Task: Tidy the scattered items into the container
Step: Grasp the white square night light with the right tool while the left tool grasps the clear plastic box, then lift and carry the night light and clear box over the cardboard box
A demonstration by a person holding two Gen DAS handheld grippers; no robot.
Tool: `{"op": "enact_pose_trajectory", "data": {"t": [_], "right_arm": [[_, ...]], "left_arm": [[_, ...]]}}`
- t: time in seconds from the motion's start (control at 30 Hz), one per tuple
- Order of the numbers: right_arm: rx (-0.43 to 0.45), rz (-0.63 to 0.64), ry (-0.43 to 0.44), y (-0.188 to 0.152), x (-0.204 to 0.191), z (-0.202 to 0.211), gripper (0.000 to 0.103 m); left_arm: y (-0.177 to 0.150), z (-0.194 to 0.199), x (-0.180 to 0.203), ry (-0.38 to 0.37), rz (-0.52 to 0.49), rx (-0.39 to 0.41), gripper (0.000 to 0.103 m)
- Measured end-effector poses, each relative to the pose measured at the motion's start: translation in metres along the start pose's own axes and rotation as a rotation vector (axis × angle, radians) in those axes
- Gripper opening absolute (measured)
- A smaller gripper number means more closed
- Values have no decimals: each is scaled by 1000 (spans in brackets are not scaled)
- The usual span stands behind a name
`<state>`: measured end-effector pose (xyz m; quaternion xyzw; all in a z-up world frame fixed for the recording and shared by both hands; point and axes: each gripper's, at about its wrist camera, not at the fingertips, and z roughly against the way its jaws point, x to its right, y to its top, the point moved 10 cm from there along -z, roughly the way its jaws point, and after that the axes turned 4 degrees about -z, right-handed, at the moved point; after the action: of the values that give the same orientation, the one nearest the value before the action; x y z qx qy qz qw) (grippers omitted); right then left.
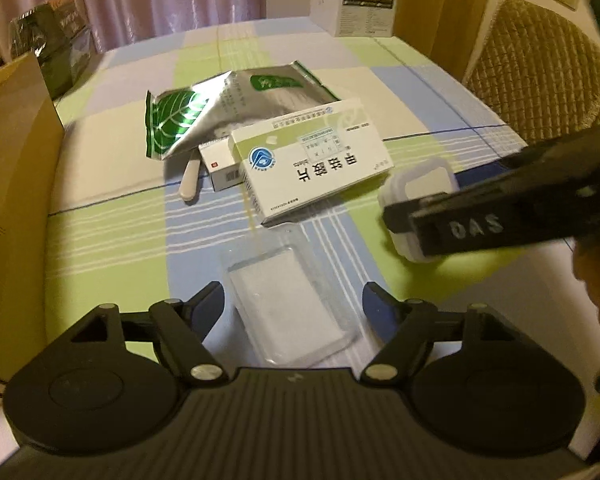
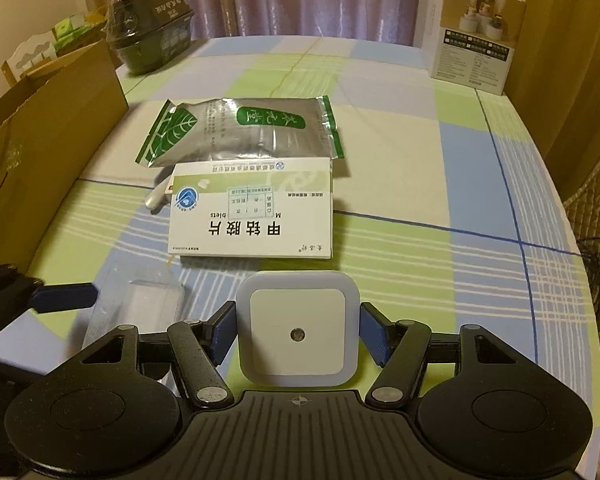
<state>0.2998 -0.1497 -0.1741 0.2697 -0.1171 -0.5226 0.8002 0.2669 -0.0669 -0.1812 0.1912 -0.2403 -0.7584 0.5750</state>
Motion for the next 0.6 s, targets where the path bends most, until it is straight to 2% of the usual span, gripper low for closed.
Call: {"op": "enact_pose_trajectory", "data": {"t": [0.1, 0.2, 0.27, 0.33, 0.6], "right_arm": [[-6, 12, -5, 0, -1, -4, 67], [-9, 25, -11, 1, -3, -7, 67], [-8, 32, -14, 1, -3, -8, 67], [-7, 30, -15, 2, -3, -9, 67], [-21, 48, -39, -3, -2, -11, 67]], "left_arm": [[1, -11, -4, 1, 21, -22, 72], [-1, -15, -7, -4, 27, -39, 68], [-2, -15, -8, -11, 18, -43, 57], [-4, -13, -11, -9, 5, -44, 51], [-5, -15, -13, -1, 12, -48, 52]]}}
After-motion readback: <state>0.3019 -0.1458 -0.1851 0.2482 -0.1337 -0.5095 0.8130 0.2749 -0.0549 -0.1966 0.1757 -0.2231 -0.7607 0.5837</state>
